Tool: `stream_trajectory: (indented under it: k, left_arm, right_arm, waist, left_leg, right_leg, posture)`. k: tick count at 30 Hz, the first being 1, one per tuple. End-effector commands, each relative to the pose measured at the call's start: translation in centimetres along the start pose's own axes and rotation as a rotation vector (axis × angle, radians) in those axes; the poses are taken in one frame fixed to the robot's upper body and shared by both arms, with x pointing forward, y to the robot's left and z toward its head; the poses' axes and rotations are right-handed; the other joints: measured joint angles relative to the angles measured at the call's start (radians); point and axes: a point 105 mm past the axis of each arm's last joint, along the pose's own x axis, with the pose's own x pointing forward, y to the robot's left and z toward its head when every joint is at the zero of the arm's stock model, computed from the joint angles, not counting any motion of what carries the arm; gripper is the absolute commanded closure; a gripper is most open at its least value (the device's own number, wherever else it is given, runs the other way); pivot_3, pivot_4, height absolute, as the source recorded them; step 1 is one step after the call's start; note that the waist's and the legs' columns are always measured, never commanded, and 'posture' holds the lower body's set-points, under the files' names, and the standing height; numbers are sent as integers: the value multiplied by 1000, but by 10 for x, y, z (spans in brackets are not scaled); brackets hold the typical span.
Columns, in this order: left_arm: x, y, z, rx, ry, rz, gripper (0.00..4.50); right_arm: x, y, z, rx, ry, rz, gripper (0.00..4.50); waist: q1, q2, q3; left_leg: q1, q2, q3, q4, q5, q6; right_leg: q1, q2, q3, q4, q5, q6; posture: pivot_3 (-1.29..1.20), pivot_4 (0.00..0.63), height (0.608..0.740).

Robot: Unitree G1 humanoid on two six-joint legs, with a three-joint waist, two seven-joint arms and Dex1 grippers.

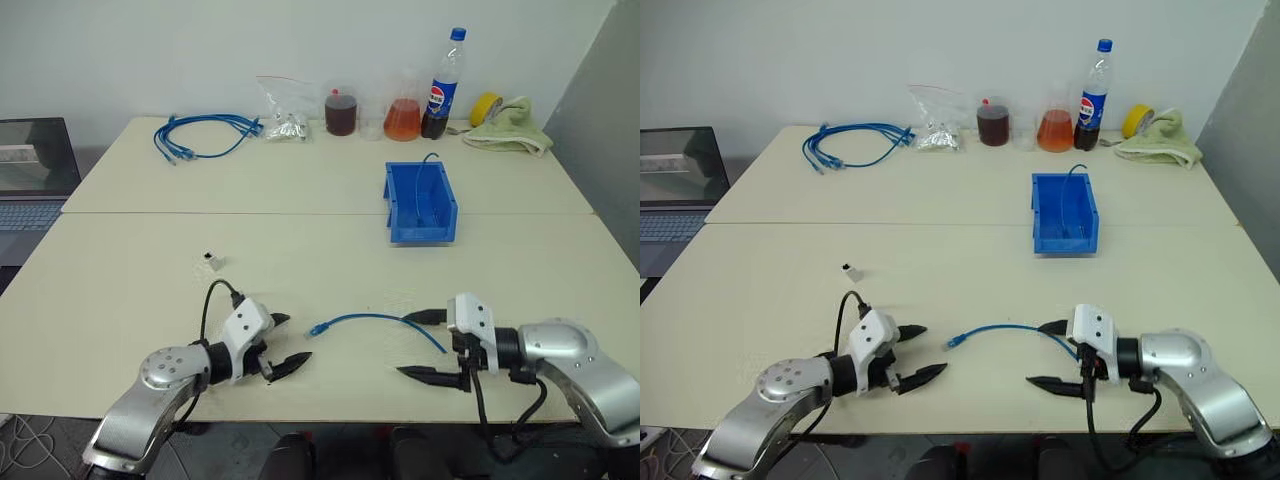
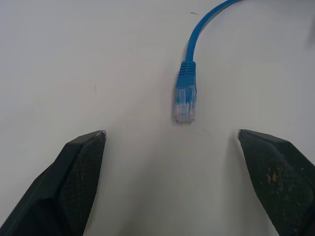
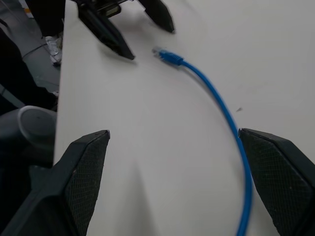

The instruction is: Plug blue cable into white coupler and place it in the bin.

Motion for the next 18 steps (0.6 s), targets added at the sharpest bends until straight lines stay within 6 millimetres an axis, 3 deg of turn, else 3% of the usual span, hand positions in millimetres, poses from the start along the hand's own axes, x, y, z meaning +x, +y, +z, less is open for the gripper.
stream_trajectory:
  k: [1,12,18]
  left_arm:
    - [6,-6,4,-1,19,-47,0]
    - [13,-8,-1,18,139,-137,0]
    - [20,-19,-9,36,189,-169,1105]
  right_arm:
    - [2,8,17,-20,-40,9,58]
    - [3,4,23,-65,-41,-38,58]
    - [3,2,25,-84,-41,-56,0]
  waist:
    - [-1,0,0]
    - [0,0,0]
    - [0,0,0]
  left_leg:
    - [0,0,0,0,0,0]
    - [0,0,0,0,0,0]
    - [0,0,0,0,0,0]
  right_leg:
    - [0,0,0,0,0,0]
    - [0,0,0,0,0,0]
    - [1,0,0,0,0,0]
  posture:
    - [0,150,740]
    - [0,150,740]
    - [0,150,740]
